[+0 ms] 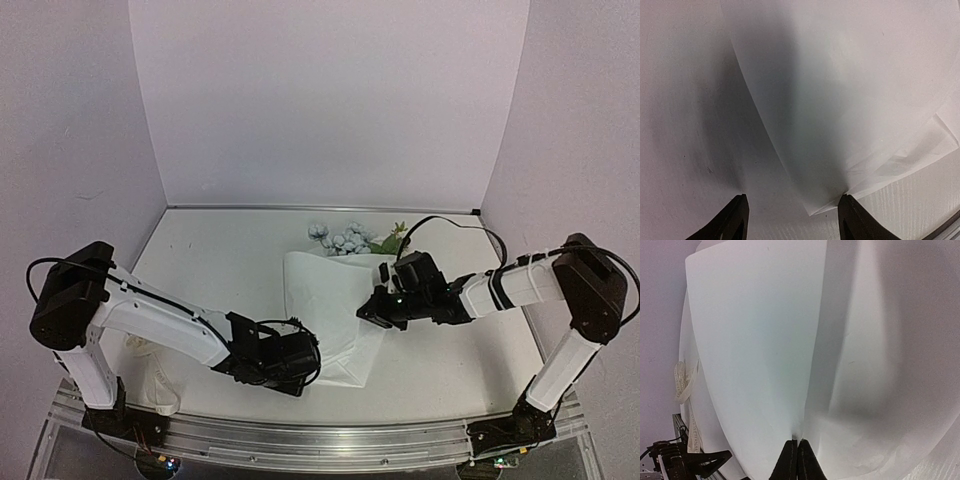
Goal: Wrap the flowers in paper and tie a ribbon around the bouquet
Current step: Fold the 2/3-folded wrapping paper at the center of the board.
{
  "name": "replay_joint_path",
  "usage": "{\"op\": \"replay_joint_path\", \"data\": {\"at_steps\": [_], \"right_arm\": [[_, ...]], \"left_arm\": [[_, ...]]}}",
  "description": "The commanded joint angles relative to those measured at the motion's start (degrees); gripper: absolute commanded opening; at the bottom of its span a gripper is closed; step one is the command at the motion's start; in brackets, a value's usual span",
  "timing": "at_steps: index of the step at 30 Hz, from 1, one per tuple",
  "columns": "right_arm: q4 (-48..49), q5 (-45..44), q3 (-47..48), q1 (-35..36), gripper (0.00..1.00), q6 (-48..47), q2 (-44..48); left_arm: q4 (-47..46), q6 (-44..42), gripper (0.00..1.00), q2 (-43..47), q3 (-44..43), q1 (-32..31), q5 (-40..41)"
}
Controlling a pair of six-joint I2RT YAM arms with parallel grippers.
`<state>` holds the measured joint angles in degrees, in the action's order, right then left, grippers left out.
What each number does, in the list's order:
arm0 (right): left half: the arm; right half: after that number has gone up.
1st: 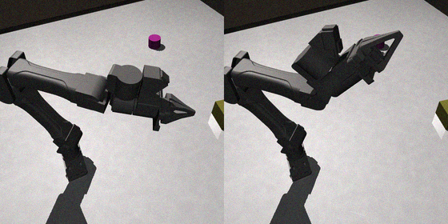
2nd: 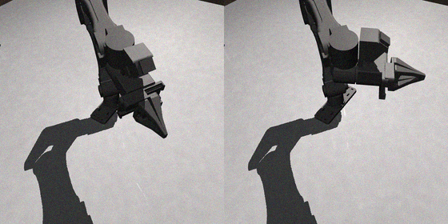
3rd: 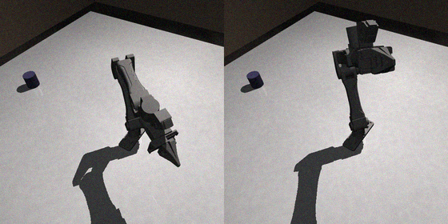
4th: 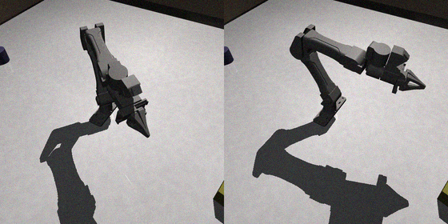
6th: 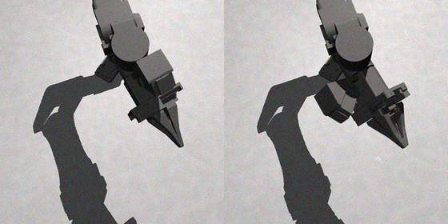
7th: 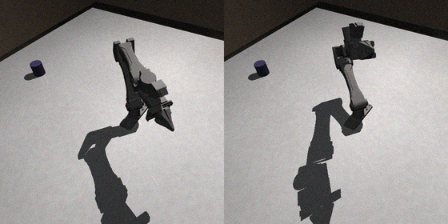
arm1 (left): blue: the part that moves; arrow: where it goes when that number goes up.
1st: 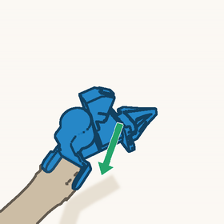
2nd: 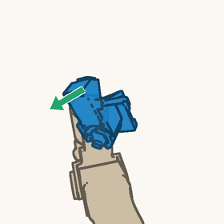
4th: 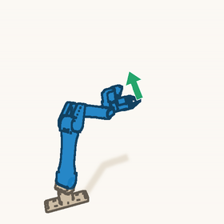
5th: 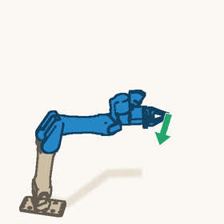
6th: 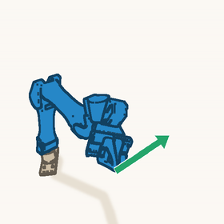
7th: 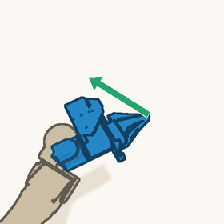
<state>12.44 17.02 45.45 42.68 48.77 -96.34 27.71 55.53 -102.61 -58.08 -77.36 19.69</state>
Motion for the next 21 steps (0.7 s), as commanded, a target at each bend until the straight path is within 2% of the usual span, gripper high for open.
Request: {"op": "replay_joint_path", "data": {"at_steps": [1,6,12,21], "right_arm": [[-1.02,-0.77,1.57,-0.3,0.0,-0.21,3.0],[-1.76,-1.01,1.78,-0.26,0.0,-0.43,3.58],[-3.46,-1.52,2.27,-0.31,0.0,-1.37,4.73],[-6.34,-1.36,4.26,-0.4,0.0,-2.71,5.8]], "left_arm": [[-5.35,0.03,0.63,2.67,-0.04,-0.3,2.13],[-6.61,-0.85,0.58,0.79,-0.51,-0.3,1.23],[-3.25,0.99,0.51,-1.05,-2.43,-0.29,3.66],[-5.85,0.11,0.52,-0.49,-1.01,-0.33,2.13]]}}
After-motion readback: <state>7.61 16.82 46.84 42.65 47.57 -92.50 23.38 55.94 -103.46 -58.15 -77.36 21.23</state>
